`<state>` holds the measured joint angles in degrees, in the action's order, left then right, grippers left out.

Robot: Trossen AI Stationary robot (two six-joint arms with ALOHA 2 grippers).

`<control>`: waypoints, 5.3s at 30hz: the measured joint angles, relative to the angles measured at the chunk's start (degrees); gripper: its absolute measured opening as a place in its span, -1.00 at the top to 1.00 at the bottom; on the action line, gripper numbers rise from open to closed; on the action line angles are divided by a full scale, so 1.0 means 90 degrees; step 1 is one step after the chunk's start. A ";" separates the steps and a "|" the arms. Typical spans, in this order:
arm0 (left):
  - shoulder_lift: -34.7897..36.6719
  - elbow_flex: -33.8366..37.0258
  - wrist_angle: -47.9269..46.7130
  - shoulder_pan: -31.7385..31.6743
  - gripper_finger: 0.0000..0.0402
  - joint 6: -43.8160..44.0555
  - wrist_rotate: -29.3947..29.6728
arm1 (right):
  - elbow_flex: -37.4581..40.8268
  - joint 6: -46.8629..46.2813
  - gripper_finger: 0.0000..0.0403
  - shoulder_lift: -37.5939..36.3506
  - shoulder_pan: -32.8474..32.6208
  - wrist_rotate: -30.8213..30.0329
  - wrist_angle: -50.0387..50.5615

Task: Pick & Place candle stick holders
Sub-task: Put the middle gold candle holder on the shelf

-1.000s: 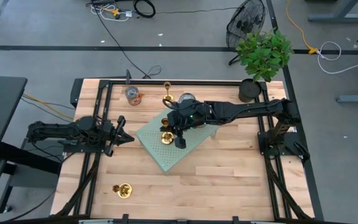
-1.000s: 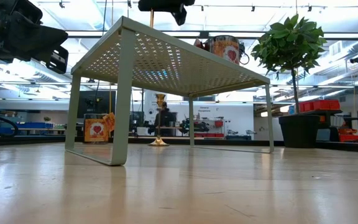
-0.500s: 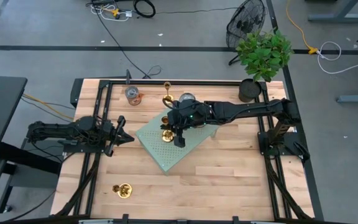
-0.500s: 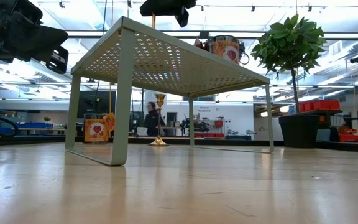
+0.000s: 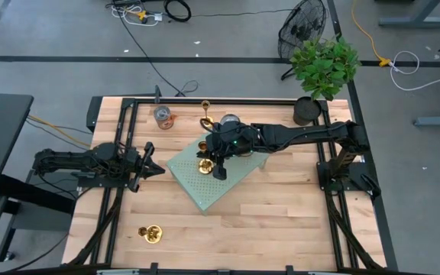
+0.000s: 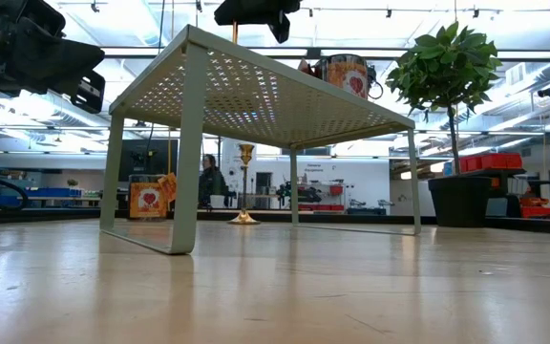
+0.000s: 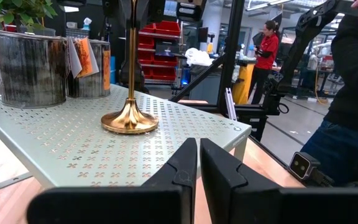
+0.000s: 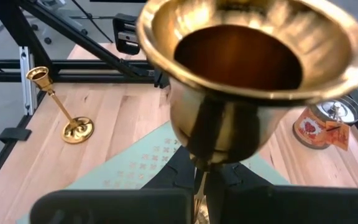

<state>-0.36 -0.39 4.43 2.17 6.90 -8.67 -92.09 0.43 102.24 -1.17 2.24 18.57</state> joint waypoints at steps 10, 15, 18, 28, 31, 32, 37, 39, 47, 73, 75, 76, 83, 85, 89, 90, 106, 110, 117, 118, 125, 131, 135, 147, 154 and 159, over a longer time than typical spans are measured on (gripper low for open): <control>0.0001 -0.0001 0.0000 -0.0002 0.87 -0.0002 0.0000 | -0.0002 0.0002 0.92 0.0000 0.0000 0.0019 -0.0171; 0.0002 0.0000 0.0000 -0.0002 0.87 0.0000 0.0000 | -0.0003 0.0002 0.92 0.0000 0.0000 0.0019 -0.0162; 0.0002 0.0001 -0.0001 -0.0002 0.87 -0.0001 0.0000 | -0.0004 0.0005 0.92 0.0000 0.0000 0.0019 -0.0146; 0.0001 -0.0001 -0.0001 -0.0001 0.87 -0.0002 0.0000 | -0.0002 0.0007 0.92 0.0000 0.0000 0.0017 -0.0063; 0.0000 -0.0002 0.0000 -0.0002 0.87 -0.0002 0.0000 | -0.0002 0.0011 0.92 0.0000 0.0000 0.0017 -0.0063; 0.0001 -0.0001 -0.0001 -0.0001 0.87 0.0000 0.0000 | -0.0002 0.0019 0.92 0.0000 0.0000 0.0018 -0.0063; 0.0002 -0.0001 0.0000 -0.0002 0.87 -0.0002 0.0000 | -0.0002 0.0047 0.92 0.0000 0.0000 0.0018 -0.0064; 0.0002 -0.0002 0.0000 -0.0002 0.87 -0.0002 0.0000 | -0.0002 0.0080 0.92 0.0000 0.0000 0.0019 -0.0081; 0.0002 0.0001 0.0000 -0.0002 0.87 0.0000 0.0000 | -0.0004 0.0093 0.92 0.0000 0.0000 0.0017 -0.0172; 0.0000 0.0000 0.0000 -0.0002 0.87 0.0000 0.0000 | -0.0004 0.0080 0.92 0.0002 0.0000 0.0017 -0.0109; 0.0001 0.0001 0.0000 -0.0001 0.87 0.0000 0.0000 | -0.0002 0.0082 0.92 0.0002 0.0000 0.0017 -0.0109; 0.0000 -0.0001 0.0000 0.0000 0.87 -0.0002 0.0000 | -0.0002 0.0083 0.92 0.0002 0.0000 0.0017 -0.0109; 0.0002 -0.0002 0.0000 0.0000 0.87 -0.0002 0.0000 | -0.0002 0.0083 0.90 0.0002 0.0000 0.0017 -0.0107; 0.0001 -0.0001 -0.0001 -0.0002 0.87 -0.0001 0.0000 | -0.0002 0.0084 0.91 0.0002 0.0000 0.0017 -0.0107; 0.0002 0.0000 0.0000 -0.0002 0.87 -0.0002 0.0000 | -0.0002 0.0085 0.91 0.0002 0.0000 0.0017 -0.0107; 0.0000 -0.0001 -0.0001 -0.0001 0.87 -0.0001 0.0000 | -0.0002 0.0085 0.91 0.0002 0.0000 0.0017 -0.0107; 0.0002 0.0000 -0.0001 -0.0001 0.87 0.0000 0.0000 | -0.0002 0.0084 0.90 0.0002 -0.0005 0.0156 -0.0104; 0.0001 0.0000 -0.0001 -0.0002 0.87 -0.0002 0.0000 | -0.0002 0.0084 0.90 0.0002 -0.0007 0.0312 -0.0104; 0.0001 0.0000 -0.0001 0.0000 0.87 -0.0002 0.0000 | -0.0002 0.0085 0.90 0.0002 -0.0007 0.0306 -0.0093; 0.0000 0.0001 0.0000 0.0000 0.87 0.0000 0.0000 | -0.0002 0.0085 0.90 0.0002 -0.0005 0.0306 -0.0079; 0.0001 0.0000 0.0000 -0.0002 0.87 -0.0001 0.0000 | -0.0002 0.0194 0.91 0.0005 -0.0007 0.0306 -0.0027; 0.0002 0.0000 -0.0001 -0.0002 0.87 -0.0002 0.0000 | -0.0002 0.0197 0.91 0.0005 -0.0007 0.0306 -0.0001; 0.0000 -0.0002 0.0000 0.0000 0.87 0.0000 0.0000 | -0.0002 0.0197 0.91 0.0005 -0.0007 0.0306 0.0002; 0.0001 -0.0002 0.0000 0.0000 0.87 -0.0002 0.0000 | -0.0002 0.0199 0.73 0.0005 -0.0005 0.0306 -0.0024; 0.0000 -0.0001 0.0000 -0.0002 0.87 -0.0001 0.0000 | -0.0002 0.0181 0.59 0.0005 -0.0005 0.0311 -0.0019; 0.0002 -0.0002 0.0000 -0.0002 0.87 -0.0002 0.0000 | -0.0002 0.0177 0.46 0.0005 -0.0005 0.0306 -0.0015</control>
<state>-0.34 -0.40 4.42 2.15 6.88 -8.67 -92.12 2.02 102.28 -1.21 5.00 18.43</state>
